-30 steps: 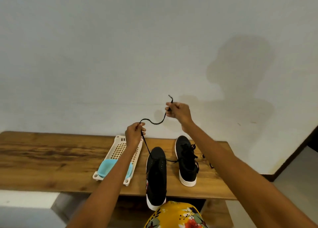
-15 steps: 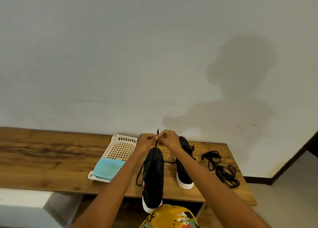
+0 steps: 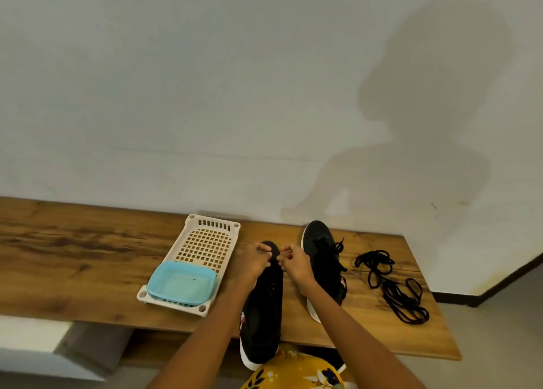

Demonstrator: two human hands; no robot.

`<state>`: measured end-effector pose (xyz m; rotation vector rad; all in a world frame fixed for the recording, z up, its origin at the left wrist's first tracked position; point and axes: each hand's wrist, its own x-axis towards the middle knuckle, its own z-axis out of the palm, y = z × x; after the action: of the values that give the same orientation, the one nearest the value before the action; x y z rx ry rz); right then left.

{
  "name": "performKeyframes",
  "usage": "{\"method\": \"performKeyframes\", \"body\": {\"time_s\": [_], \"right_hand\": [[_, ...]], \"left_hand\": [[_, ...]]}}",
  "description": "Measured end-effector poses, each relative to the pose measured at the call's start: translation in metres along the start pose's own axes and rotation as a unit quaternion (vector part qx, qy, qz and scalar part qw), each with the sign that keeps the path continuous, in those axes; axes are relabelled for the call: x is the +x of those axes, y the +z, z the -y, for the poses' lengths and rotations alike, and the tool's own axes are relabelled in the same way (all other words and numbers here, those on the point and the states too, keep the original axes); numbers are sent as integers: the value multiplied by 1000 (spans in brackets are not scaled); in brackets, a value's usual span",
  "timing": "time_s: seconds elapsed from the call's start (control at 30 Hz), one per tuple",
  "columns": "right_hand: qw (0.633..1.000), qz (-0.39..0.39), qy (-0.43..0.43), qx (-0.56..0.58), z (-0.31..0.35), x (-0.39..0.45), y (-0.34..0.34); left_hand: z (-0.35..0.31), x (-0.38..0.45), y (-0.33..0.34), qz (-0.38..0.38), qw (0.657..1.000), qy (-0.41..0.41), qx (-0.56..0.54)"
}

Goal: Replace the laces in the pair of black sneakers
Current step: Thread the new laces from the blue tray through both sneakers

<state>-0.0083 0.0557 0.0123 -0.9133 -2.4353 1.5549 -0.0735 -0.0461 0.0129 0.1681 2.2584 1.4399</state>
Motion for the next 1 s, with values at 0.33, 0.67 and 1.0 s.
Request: {"method": "performKeyframes", "body": {"time_s": [0.33, 0.67, 1.0], "right_hand": [[926, 121, -31, -356, -28, 15, 0], [994, 99, -26, -34, 25, 0, -48], [908, 17, -157, 387, 188, -72, -129]], "left_hand": [[23, 18, 11, 6, 908, 86, 410], [-6, 15, -6, 11, 944, 133, 301], [-203, -78, -61, 43, 961, 213, -170]]}}
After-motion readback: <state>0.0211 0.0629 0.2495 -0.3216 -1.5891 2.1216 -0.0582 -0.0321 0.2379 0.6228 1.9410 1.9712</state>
